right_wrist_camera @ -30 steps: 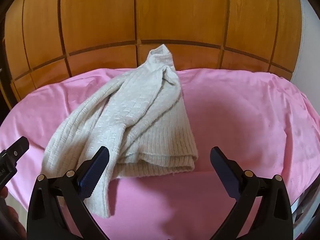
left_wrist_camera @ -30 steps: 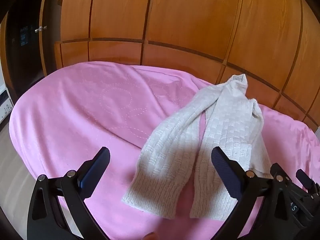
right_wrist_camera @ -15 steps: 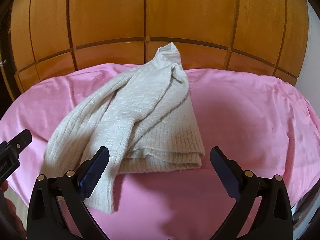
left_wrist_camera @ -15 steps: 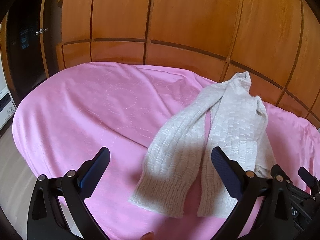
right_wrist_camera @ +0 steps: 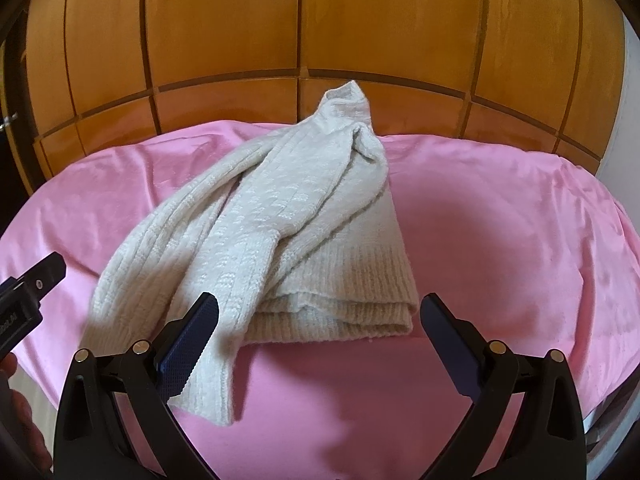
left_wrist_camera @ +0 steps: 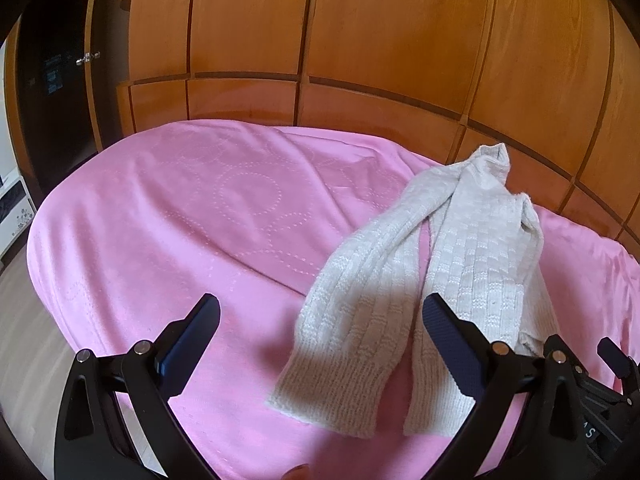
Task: Fold small clothes
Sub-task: 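Move both grippers toward the crumpled cream sweater on the pink sheet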
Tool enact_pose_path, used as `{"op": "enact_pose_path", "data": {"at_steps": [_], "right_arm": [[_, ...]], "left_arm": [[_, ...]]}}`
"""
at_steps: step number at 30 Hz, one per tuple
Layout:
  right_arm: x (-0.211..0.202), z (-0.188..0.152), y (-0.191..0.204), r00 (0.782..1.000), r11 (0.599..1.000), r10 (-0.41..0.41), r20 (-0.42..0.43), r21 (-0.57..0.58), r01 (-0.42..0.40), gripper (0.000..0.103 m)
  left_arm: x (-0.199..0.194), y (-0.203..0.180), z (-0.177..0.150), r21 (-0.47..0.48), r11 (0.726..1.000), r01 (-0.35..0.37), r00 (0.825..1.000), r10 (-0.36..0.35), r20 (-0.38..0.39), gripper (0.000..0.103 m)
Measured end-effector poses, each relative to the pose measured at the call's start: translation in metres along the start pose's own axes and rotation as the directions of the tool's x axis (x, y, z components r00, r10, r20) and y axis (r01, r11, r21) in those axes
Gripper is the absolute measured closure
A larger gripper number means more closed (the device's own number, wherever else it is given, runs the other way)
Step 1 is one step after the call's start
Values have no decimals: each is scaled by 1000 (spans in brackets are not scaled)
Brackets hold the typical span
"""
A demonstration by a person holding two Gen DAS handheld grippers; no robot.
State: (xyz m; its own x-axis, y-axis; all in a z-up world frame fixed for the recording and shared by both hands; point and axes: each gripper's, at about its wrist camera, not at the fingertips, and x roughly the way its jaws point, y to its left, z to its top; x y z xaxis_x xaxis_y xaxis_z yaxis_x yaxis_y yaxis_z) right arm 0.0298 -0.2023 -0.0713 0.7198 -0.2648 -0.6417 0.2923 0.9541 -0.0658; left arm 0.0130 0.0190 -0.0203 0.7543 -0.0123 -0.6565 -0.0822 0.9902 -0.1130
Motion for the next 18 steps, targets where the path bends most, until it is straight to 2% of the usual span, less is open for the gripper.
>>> {"op": "enact_pose_path", "data": {"at_steps": [18], "right_arm": [[-2,0,11,999,999,40,-8,-37,-40,3]], "left_arm": [[0,12,0,-23,1000,-9,1000,9,-2,2]]}}
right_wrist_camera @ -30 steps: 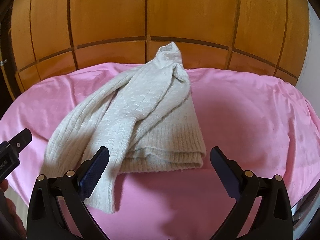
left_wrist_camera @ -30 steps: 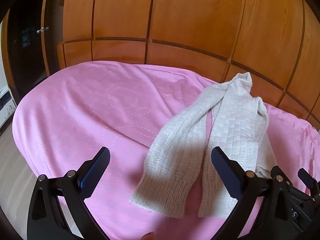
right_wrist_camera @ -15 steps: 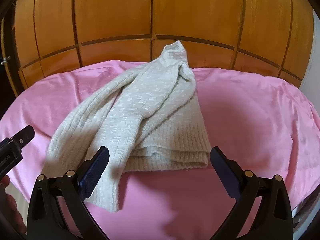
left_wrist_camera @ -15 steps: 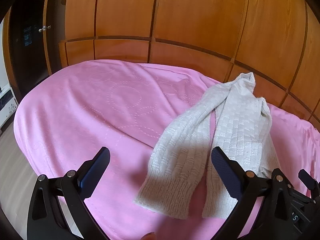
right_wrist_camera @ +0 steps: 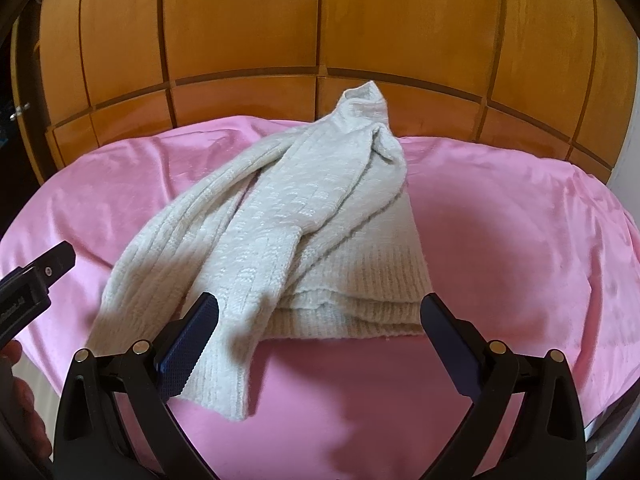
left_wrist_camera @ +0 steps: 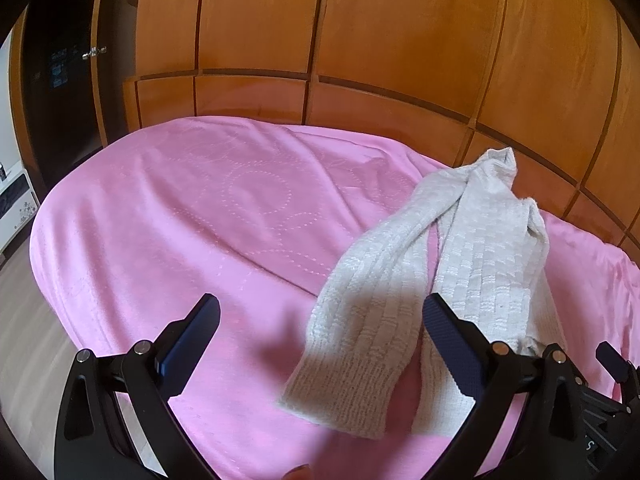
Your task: Fold small clothes
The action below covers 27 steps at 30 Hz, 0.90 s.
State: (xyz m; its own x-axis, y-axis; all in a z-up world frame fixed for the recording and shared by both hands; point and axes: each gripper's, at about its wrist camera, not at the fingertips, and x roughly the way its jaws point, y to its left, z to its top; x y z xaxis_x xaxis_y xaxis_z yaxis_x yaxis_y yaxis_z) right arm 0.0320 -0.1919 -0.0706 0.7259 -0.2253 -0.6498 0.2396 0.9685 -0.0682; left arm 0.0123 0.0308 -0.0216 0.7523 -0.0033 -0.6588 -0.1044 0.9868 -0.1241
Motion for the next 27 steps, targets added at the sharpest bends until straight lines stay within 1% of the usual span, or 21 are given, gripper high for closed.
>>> {"op": "enact_pose_path", "data": {"at_steps": [3,6,9,12,14,16,17,19,20,21,22,23,24,26,27], "right_arm": [[2,0,0,1000,1000,25,-9,4,-25,3],[5,-4,1,995,996,91,-34,4,-91,3],[11,-9,2,986,989,151,-67,18,-150,3],[17,-14,4,974,979,201,-101,31,-199,6],[21,-15,8,966,973,229,-119,25,-228,22],[26,-18,11,955,966,258,-149,28,-257,24],[29,-21,14,948,963,270,-168,27,-270,28],[34,-24,17,941,961,275,-199,26,-275,30],[38,-26,17,933,958,286,-218,37,-285,36],[43,-28,18,926,956,293,-237,43,-291,39],[46,-30,18,922,955,296,-250,46,-294,43],[51,-32,20,914,952,305,-269,48,-304,56],[56,-34,22,905,948,314,-288,43,-315,64],[60,-37,28,892,939,334,-305,25,-343,86],[58,-37,30,889,934,343,-304,13,-357,92]], "left_arm": [[2,0,0,4,1000,-9,1000,9,-1,2],[5,1,2,21,1000,-24,1000,24,-11,2],[5,1,2,33,999,-34,999,34,-8,2],[8,2,1,42,998,-41,999,42,-15,2],[9,3,1,42,998,-46,999,47,-17,2],[11,5,1,41,998,-47,999,48,-24,2],[12,5,0,40,998,-48,998,49,-26,2],[14,7,-1,40,998,-52,998,54,-31,2],[14,7,-1,41,998,-53,998,54,-33,2],[15,8,-2,42,998,-54,998,56,-36,2],[16,8,-2,43,998,-55,998,57,-38,2],[17,9,-3,43,998,-56,998,58,-40,2],[18,9,-3,44,998,-55,997,57,-44,2],[20,10,-4,46,998,-52,997,54,-52,2],[21,10,-5,47,998,-49,997,51,-54,2]]}}
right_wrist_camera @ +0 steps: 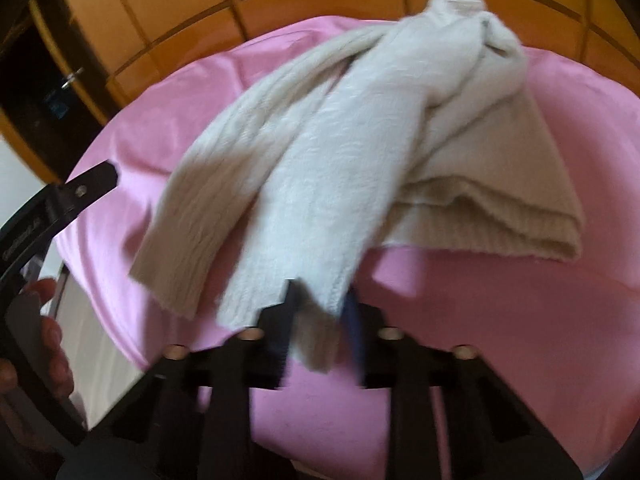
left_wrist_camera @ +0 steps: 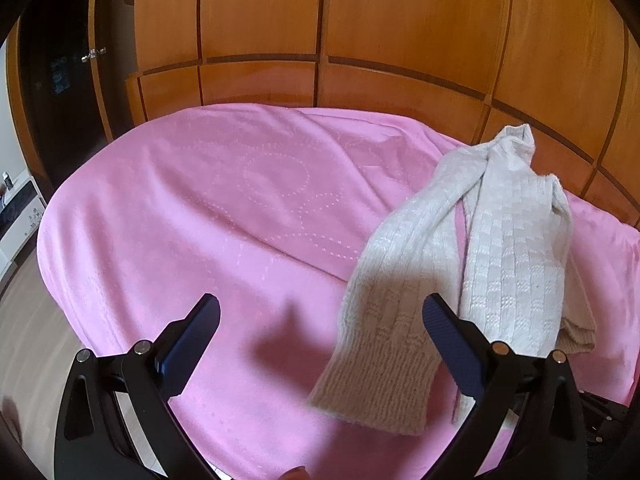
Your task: Fold small clothes
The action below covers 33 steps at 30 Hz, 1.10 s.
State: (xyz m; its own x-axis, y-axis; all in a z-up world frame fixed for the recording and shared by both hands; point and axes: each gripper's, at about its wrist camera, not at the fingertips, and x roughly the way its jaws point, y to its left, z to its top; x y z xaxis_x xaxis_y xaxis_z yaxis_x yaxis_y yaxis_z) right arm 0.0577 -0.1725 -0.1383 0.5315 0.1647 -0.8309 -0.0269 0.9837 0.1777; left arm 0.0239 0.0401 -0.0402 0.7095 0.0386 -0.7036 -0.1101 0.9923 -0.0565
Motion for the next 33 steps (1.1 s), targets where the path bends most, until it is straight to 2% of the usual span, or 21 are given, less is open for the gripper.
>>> {"op": "enact_pose_path", "data": {"at_steps": [1,7,10,12,13,14,15,16,17,19,21,22,23,24,25,26,27,28,29,31,33], "right_arm": [[-2,0,2,1000,1000,5,7,-14,-5,96],[-45,13,-3,991,998,12,136,-69,-2,97],[-72,21,-26,975,996,-60,216,-50,73,97],[-94,29,-54,947,988,-148,286,-2,155,97],[-109,37,-73,923,977,-210,321,32,211,97],[-120,42,-87,905,967,-251,343,57,247,97],[-132,49,-103,878,952,-306,368,87,295,97],[-147,58,-125,838,925,-379,393,132,356,97],[-155,65,-141,809,904,-426,404,165,394,103],[-179,79,-186,726,837,-548,415,267,478,103],[-189,90,-230,685,778,-627,371,349,523,103],[-191,97,-258,649,726,-684,334,404,557,103],[-192,98,-275,637,698,-708,304,435,568,103],[-191,99,-292,638,677,-722,268,464,571,103],[-190,99,-304,649,673,-720,246,479,564,103],[-186,97,-311,670,684,-701,244,494,537,103],[-180,96,-308,695,710,-672,255,488,508,103],[-173,95,-304,724,743,-636,265,465,482,95],[-162,94,-293,752,776,-599,274,431,461,62],[-145,89,-276,803,831,-517,295,395,390,21],[-122,88,-249,853,887,-427,301,323,330,21]], "left_arm": [[1,0,-1,5,1000,4,1000,-4,-5,2],[11,3,-9,24,999,47,998,-46,-44,3],[17,2,-14,39,997,62,996,-59,-66,3],[25,0,-18,49,996,72,992,-67,-106,11],[28,-2,-21,58,995,76,990,-68,-125,17],[33,-4,-24,76,994,73,988,-62,-144,19],[37,-6,-27,85,994,68,987,-54,-153,19],[40,-8,-29,92,993,67,984,-51,-168,22],[44,-9,-31,95,993,73,981,-54,-184,26],[51,-11,-34,99,992,72,976,-49,-213,31],[55,-11,-34,88,993,78,973,-57,-224,34],[55,-12,-33,89,992,89,973,-67,-222,49],[56,-12,-33,87,991,105,971,-83,-225,63],[58,-12,-31,74,989,127,966,-106,-235,66],[58,-12,-29,68,988,137,964,-118,-238,74],[58,-11,-28,67,988,141,963,-122,-239,84],[58,-12,-26,70,987,144,964,-124,-237,88],[58,-12,-25,64,986,156,961,-136,-240,96],[59,-12,-24,57,985,164,959,-145,-245,96],[59,-11,-19,54,983,175,956,-156,-248,97],[56,-7,-12,42,983,177,959,-162,-235,97]]}}
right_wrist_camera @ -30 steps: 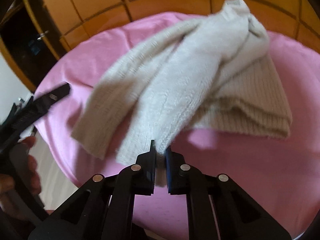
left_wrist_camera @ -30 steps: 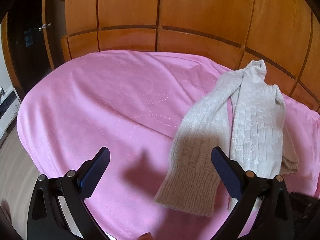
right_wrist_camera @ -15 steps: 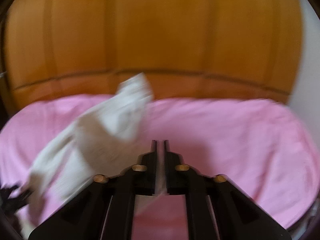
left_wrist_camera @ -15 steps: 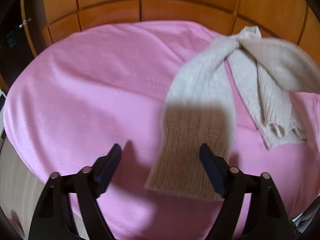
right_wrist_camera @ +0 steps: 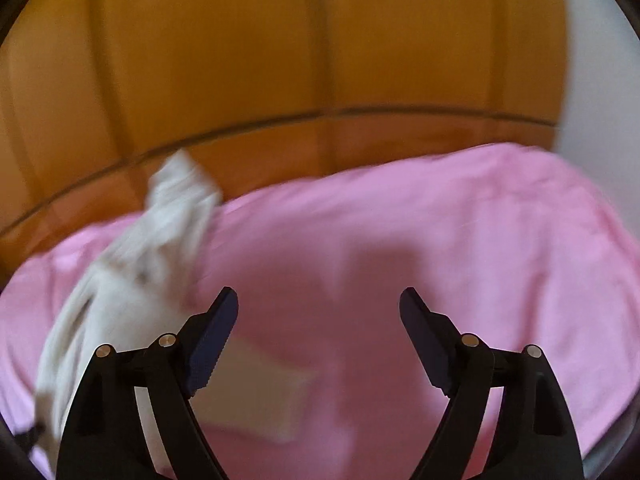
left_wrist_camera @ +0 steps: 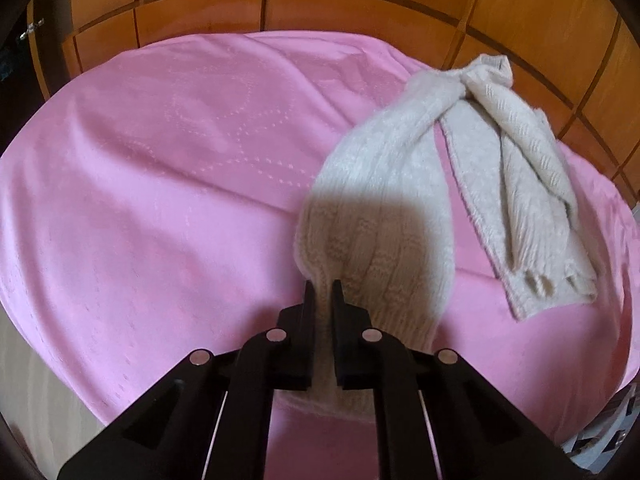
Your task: Fold small clothes
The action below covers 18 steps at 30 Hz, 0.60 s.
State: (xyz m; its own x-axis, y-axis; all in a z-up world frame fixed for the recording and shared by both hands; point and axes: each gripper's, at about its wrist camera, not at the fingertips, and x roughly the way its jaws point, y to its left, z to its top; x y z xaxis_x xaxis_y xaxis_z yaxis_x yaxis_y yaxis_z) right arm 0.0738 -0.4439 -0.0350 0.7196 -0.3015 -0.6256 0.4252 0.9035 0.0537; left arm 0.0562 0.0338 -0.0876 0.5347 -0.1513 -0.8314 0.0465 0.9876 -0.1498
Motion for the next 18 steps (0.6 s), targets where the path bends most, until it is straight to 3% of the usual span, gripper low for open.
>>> {"op": "enact_pose_path", "data": {"at_steps": [5,8,10,12,14,15,18], "right_arm": [[21,-43,86,967,966,204,-155,-125,-224,21],[28,-61,131,957,943,217,-192,-211,-257,21],[38,-69,156,962,932,177,-206,-279,-231,23],[49,-72,167,968,923,142,-209,-324,-206,48],[61,-70,172,967,921,111,-229,-342,-187,92],[62,-67,168,970,927,99,-222,-334,-171,98],[45,-45,144,985,946,91,-147,-295,-131,98]], "left_arm": [[-16,22,26,-44,999,-27,996,31,79,97],[-20,48,52,-89,994,-60,990,70,122,97],[-19,63,67,-98,990,-101,982,115,152,97],[-12,78,86,-113,984,-135,975,153,164,98],[-3,90,105,-127,975,-181,964,201,171,98],[1,93,111,-132,970,-202,959,223,172,98],[7,99,126,-157,953,-259,941,285,180,92]]}}
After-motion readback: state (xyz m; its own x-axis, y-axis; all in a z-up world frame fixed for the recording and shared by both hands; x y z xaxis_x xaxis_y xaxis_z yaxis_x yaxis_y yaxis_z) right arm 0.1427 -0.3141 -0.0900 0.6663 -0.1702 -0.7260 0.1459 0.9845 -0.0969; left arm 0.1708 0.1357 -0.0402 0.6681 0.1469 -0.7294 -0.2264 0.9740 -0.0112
